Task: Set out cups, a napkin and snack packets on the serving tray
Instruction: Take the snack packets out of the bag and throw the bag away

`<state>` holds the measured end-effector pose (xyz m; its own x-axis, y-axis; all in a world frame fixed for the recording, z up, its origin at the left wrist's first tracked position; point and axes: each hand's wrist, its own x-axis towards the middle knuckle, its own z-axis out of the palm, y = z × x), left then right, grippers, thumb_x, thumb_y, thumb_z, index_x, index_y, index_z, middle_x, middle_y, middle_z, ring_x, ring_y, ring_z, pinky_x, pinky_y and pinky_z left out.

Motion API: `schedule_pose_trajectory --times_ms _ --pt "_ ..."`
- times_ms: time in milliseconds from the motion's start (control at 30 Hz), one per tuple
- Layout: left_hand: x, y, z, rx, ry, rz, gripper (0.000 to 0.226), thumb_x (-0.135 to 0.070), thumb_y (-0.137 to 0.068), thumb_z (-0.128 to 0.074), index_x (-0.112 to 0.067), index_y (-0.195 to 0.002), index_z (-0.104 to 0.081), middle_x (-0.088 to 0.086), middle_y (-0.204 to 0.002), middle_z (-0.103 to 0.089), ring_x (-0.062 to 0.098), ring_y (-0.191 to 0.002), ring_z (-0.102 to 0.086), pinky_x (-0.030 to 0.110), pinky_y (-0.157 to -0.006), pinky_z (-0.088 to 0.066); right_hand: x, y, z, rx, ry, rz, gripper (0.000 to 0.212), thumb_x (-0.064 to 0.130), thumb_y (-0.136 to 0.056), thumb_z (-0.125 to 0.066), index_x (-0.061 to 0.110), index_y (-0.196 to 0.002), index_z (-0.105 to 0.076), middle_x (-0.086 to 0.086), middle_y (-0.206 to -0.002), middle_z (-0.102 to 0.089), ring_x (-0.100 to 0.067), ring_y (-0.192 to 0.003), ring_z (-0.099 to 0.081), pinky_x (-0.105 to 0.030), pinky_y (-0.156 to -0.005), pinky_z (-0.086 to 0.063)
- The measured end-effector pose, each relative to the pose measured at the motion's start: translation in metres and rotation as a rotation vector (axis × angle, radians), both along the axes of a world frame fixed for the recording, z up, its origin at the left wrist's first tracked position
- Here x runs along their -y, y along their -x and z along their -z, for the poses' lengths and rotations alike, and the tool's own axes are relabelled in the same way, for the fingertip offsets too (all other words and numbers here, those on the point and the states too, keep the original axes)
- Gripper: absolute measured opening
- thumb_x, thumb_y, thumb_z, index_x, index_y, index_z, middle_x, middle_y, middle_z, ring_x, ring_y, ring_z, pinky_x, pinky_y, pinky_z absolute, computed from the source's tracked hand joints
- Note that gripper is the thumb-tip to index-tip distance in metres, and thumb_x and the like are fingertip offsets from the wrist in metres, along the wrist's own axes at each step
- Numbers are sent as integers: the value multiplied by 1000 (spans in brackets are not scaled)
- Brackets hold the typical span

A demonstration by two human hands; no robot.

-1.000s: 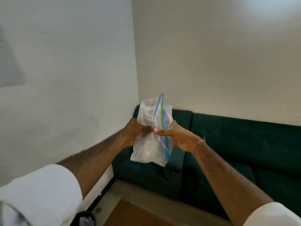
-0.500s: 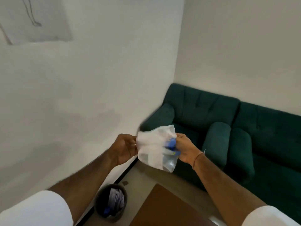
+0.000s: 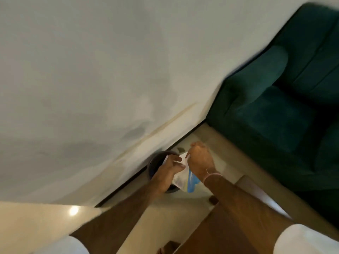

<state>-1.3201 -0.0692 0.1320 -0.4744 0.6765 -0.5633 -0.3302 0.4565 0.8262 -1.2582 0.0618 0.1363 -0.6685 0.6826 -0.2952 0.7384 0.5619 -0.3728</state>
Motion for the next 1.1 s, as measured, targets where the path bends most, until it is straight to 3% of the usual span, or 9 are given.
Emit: schedule_pose_trajectory --times_ms 100,267,400,533,667,833,900,967,1100 --pt "11 14 81 4 6 4 26 -4 -90 -66 -7 -114 -59 7 -106 -68 17 -98 -63 16 -73 -51 5 21 85 80 181 244 32 16 -91 -48 7 -113 -70 -21 -120 -67 -39 -110 -64 -42 -96 -54" --pt "8 36 211 -222 210 149 87 -17 -71 -89 -12 -145 -43 8 -142 -52 25 -130 -52 42 -107 -46 3 50 216 62 404 595 40 12 -90 -55 -2 -126 -64 -25 -129 -63 -41 -117 -63 -43 -98 -54" --pt "-2 54 295 -380 330 342 110 -30 -62 -93 -14 -151 -31 11 -152 -38 29 -139 -41 42 -114 -36 9 71 301 -89 680 759 45 5 -96 -51 1 -141 -51 -22 -139 -57 -40 -125 -57 -48 -103 -50" --pt "-13 79 367 -568 504 471 84 -22 -73 -80 -17 -145 -38 21 -142 -39 43 -127 -47 39 -107 -41 12 81 351 -206 955 968 47 12 -106 -35 15 -153 -32 -15 -139 -47 -38 -119 -51 -52 -94 -48" --pt "-15 88 422 -550 544 559 56 -19 -87 -69 -9 -138 -50 21 -141 -50 38 -125 -54 39 -107 -44 7 77 391 -188 1047 992 37 9 -104 -34 15 -139 -42 -15 -129 -48 -35 -104 -54 -41 -82 -53" --pt "-31 93 451 -554 604 624 62 -32 -85 -73 -9 -139 -51 16 -134 -61 32 -117 -62 38 -97 -54 3 71 438 -202 1140 1002 45 -6 -91 -41 9 -132 -52 -16 -134 -49 -40 -120 -50 -51 -107 -46" --pt "28 51 477 -668 758 740 63 -36 -95 -58 -12 -148 -35 16 -151 -45 29 -131 -51 38 -106 -46 2 70 447 -204 1171 1005 38 -3 -90 -43 8 -125 -54 -15 -128 -50 -39 -113 -52 -49 -104 -48" --pt "107 -59 495 -441 764 845 58 -33 -105 -35 -12 -155 -16 13 -163 -20 28 -145 -29 40 -116 -29 1 68 455 -187 1197 996 33 2 -90 -46 8 -121 -56 -16 -124 -55 -38 -115 -56 -47 -103 -50" --pt "168 -138 509 -531 637 1036 55 -29 -108 -25 -10 -157 -10 10 -164 -13 27 -147 -22 40 -117 -24 0 63 457 -150 1196 924 37 17 -88 -54 8 -123 -59 -19 -129 -63 -36 -117 -62 -48 -104 -50"
